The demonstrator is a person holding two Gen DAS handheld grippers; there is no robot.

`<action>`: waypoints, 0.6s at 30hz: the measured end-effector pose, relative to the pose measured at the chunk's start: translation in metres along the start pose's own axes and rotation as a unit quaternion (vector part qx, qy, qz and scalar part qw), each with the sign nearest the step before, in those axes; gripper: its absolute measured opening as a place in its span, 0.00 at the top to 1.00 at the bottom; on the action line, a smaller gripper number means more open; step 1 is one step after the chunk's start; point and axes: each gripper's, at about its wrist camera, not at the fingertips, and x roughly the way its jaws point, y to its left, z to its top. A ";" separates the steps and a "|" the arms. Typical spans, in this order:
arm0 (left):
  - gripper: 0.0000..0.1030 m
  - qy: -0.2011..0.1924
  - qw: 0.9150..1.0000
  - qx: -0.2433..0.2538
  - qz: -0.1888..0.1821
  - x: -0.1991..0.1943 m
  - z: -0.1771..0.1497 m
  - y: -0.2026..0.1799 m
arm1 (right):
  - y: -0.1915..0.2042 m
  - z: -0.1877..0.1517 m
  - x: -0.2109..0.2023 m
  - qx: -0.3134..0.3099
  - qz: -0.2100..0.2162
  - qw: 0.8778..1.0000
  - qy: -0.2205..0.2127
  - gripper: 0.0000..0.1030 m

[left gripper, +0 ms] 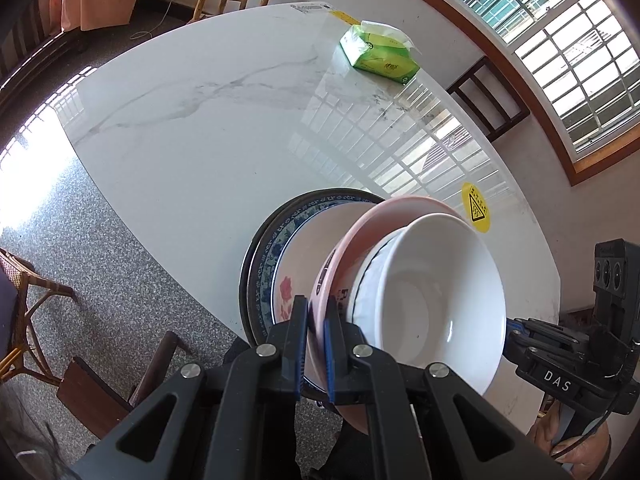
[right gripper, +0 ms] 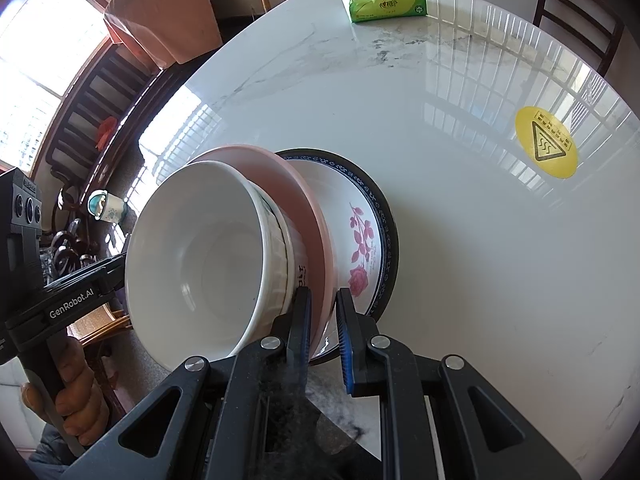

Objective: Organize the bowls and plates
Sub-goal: 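Carry the nested bowls with both grippers over the flowered plate stack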

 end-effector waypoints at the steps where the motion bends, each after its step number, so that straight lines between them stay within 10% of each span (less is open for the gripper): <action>1: 0.95 0.001 1.000 0.001 0.000 0.000 0.000 0.000 | 0.000 0.000 0.000 0.001 0.000 1.000 0.001 0.85; 18: 0.95 0.007 1.000 0.003 0.004 0.008 0.004 -0.001 | -0.004 0.004 0.007 0.008 0.003 1.000 0.007 0.85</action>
